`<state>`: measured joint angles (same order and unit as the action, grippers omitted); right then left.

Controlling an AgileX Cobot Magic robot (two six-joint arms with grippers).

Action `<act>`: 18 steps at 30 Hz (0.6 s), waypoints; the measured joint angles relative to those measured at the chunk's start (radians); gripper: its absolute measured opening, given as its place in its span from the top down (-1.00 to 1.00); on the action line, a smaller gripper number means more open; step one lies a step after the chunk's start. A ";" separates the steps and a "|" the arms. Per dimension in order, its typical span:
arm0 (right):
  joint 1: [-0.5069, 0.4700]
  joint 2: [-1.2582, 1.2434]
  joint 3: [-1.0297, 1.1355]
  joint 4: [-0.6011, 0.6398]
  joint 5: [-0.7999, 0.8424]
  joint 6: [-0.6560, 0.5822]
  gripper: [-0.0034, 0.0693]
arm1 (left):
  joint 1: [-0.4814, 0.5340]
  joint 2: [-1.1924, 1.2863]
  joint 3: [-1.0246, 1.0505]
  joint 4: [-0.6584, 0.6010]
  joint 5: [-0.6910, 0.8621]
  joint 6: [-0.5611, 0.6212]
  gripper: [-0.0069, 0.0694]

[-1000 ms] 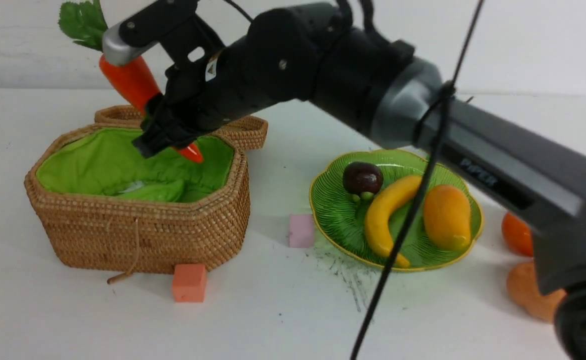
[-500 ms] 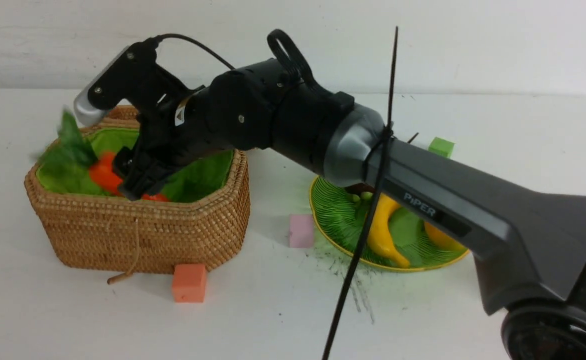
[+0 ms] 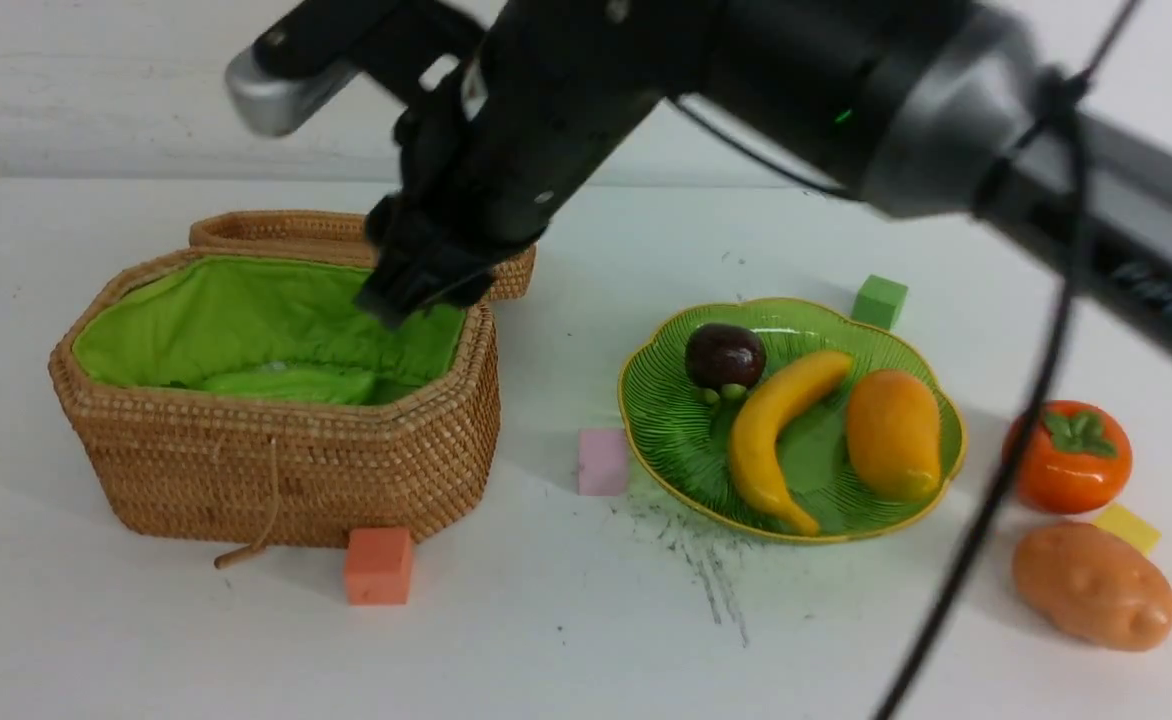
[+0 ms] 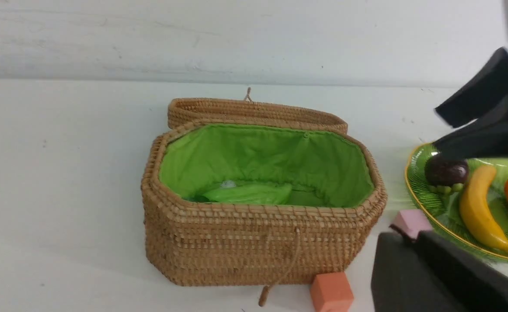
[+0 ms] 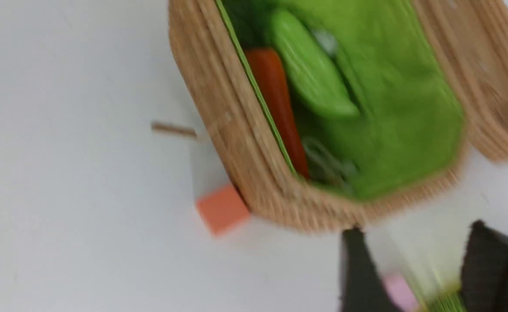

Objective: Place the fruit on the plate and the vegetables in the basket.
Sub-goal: Use the right arm to grab a potato and put it into the left basket

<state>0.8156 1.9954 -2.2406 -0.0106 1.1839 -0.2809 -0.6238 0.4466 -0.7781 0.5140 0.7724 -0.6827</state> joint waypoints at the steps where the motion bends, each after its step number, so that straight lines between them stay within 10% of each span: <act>1: 0.000 -0.034 0.000 -0.025 0.038 0.028 0.30 | 0.000 0.000 0.000 -0.032 0.000 0.021 0.71; 6: -0.009 -0.151 0.068 -0.073 0.068 0.138 0.91 | 0.000 0.000 0.000 -0.259 -0.005 0.189 0.71; 18: -0.398 -0.474 0.734 -0.025 0.067 0.255 0.92 | 0.000 0.000 0.000 -0.673 -0.027 0.574 0.71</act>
<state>0.4179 1.5210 -1.5066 -0.0356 1.2510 -0.0260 -0.6238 0.4466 -0.7781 -0.1588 0.7450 -0.1086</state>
